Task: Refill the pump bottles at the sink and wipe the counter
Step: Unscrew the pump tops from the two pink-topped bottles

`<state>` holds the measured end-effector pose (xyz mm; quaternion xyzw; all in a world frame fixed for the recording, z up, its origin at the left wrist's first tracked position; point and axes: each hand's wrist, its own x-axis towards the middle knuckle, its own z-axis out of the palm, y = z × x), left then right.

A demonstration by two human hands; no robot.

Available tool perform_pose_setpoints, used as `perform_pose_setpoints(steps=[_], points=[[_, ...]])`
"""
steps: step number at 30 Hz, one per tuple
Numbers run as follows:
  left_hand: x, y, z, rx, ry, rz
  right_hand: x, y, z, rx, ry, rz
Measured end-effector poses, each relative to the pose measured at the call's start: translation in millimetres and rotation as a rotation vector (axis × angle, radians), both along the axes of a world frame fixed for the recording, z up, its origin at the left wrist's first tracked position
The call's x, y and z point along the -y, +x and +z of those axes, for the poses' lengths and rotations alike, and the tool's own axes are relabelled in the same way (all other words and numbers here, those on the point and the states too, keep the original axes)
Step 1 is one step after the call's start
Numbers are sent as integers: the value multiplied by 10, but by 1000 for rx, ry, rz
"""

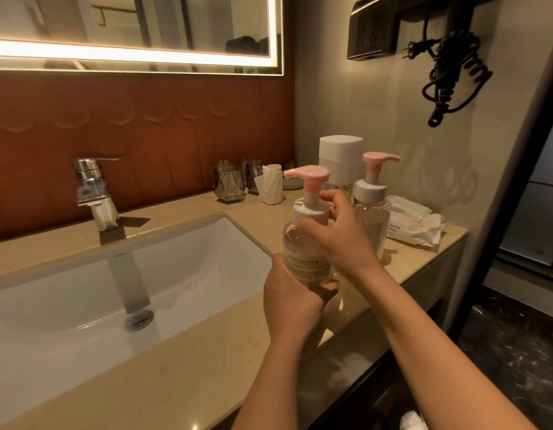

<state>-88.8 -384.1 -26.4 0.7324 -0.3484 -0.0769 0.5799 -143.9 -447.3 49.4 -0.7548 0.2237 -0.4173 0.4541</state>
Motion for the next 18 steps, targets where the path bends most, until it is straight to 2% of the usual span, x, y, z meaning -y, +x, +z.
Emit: perform_pose_setpoints(steps=[3, 6, 10, 14, 18], points=[[-10, -9, 25, -18, -3, -6, 11, 19, 7, 7, -6, 8], [-23, -19, 42, -71, -16, -15, -6, 79, 16, -19, -89, -147], [-26, -10, 39, -25, 18, -6, -40, 114, 5, 4, -141, -250], [-33, -13, 34, -21, 17, 1, -1, 84, 14, 6, -123, -225], [-6, -1, 6, -3, 9, 16, -10, 62, 26, -36, -102, -85]])
